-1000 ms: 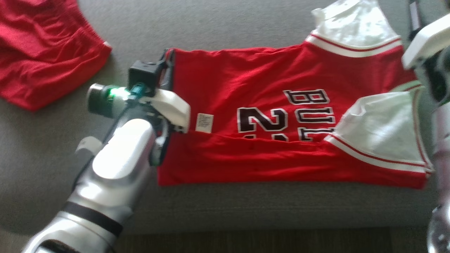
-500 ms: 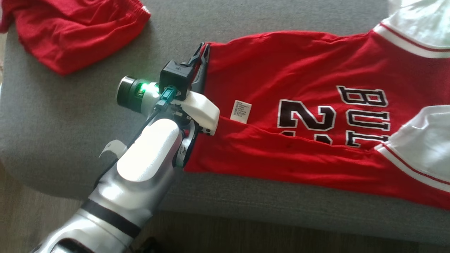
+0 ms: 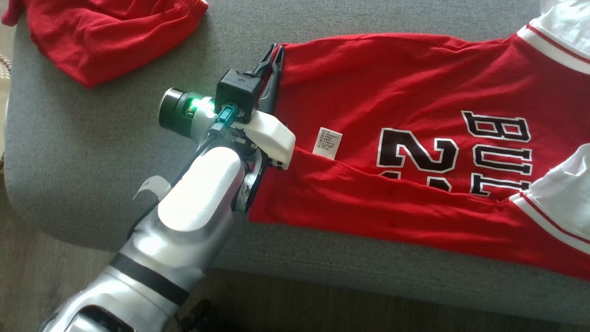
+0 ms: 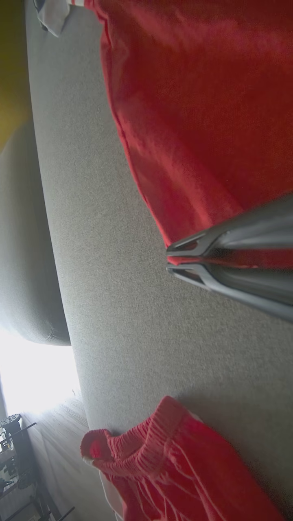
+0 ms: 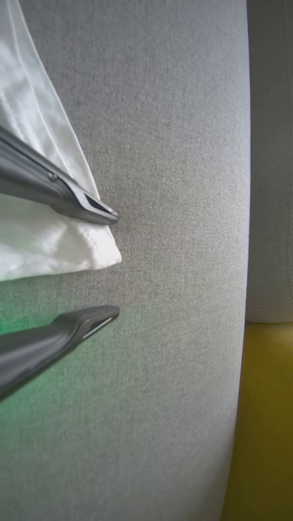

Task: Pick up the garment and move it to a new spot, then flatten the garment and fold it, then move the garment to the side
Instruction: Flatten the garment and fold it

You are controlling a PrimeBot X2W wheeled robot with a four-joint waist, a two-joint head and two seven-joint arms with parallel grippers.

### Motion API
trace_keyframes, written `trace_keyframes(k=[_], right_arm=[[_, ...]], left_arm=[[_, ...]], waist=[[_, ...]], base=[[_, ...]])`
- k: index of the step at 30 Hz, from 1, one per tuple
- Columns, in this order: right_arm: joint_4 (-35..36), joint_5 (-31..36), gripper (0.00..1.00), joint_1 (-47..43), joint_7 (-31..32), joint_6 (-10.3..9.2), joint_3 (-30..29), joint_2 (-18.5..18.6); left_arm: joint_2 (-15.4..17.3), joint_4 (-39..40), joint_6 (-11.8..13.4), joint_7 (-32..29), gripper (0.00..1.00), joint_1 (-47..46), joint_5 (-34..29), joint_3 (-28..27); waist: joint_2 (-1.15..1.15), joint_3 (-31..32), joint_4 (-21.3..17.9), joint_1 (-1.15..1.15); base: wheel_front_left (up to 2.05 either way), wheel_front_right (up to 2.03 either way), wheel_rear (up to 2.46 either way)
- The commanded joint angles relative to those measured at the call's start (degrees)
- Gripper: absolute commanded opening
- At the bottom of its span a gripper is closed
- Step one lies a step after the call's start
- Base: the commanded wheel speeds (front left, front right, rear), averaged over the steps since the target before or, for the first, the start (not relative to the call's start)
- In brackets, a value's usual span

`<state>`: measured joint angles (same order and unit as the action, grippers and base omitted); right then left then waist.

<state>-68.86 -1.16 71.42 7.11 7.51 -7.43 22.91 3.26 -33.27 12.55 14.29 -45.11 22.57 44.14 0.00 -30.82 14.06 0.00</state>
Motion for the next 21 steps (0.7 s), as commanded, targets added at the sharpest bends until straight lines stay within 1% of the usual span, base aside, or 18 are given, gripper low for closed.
trace_keyframes(k=[1, 6, 7, 8, 9, 13, 18, 21], right_arm=[[0.6, 0.2, 1.0, 1.1, -0.1, -0.02, 0.2, 0.3], [-1.6, 0.8, 1.0, 1.8, -0.4, -0.02, -0.4, 0.5], [-1.9, 0.9, 0.97, 1.8, -0.3, -0.02, -0.4, 0.4], [-2.5, 0.6, 0.24, 2.0, -0.2, -0.02, -0.6, 0.0], [-2.6, 0.4, 0.0, 2.1, -0.4, -0.02, -0.6, -0.1], [-3.1, 0.3, 0.0, 2.1, -1.4, -0.02, -0.3, -0.5], [-2.9, 0.4, 0.0, 1.5, -6.2, -0.02, 1.1, -1.2], [-3.1, -3.3, 0.0, 1.0, -9.0, -0.02, -0.9, -3.0]], left_arm=[[0.9, 1.4, 0.0, 0.7, 0.0, -1.4, -0.6, -1.1], [1.0, 1.2, -0.1, 0.7, 0.0, -1.6, -0.7, -1.2], [1.0, 1.1, -0.1, 0.7, 0.0, -1.6, -0.7, -1.2], [1.0, 1.1, 0.0, 0.7, 0.0, -1.6, -0.7, -1.3], [1.0, 1.1, 0.0, 0.7, 0.0, -1.6, -0.7, -1.3], [0.9, 1.2, 0.1, 0.7, 0.0, -1.4, -0.7, -1.4], [1.1, 0.6, 0.1, 0.7, 0.0, -1.1, -0.6, -1.8], [1.3, 0.3, 0.1, 0.7, 0.0, -0.5, -0.5, -2.2]], waist=[[0.0, -0.1, 0.1, 0.0], [0.0, -0.3, 0.4, 0.0], [0.0, -0.3, 0.4, 0.0], [0.0, -0.4, 0.5, 0.0], [0.0, -0.4, 0.4, 0.0], [0.0, -0.5, 0.1, 0.0], [0.0, 0.5, -0.8, 0.0], [0.0, 1.9, -1.9, 0.0]], base=[[0.0, 0.0, 0.0], [0.0, 0.0, 0.0], [0.0, 0.0, 0.0], [0.0, 0.0, 0.0], [0.0, 0.0, 0.0], [0.0, 0.0, 0.0], [0.0, 0.0, 0.0], [0.0, 0.0, 0.0]])
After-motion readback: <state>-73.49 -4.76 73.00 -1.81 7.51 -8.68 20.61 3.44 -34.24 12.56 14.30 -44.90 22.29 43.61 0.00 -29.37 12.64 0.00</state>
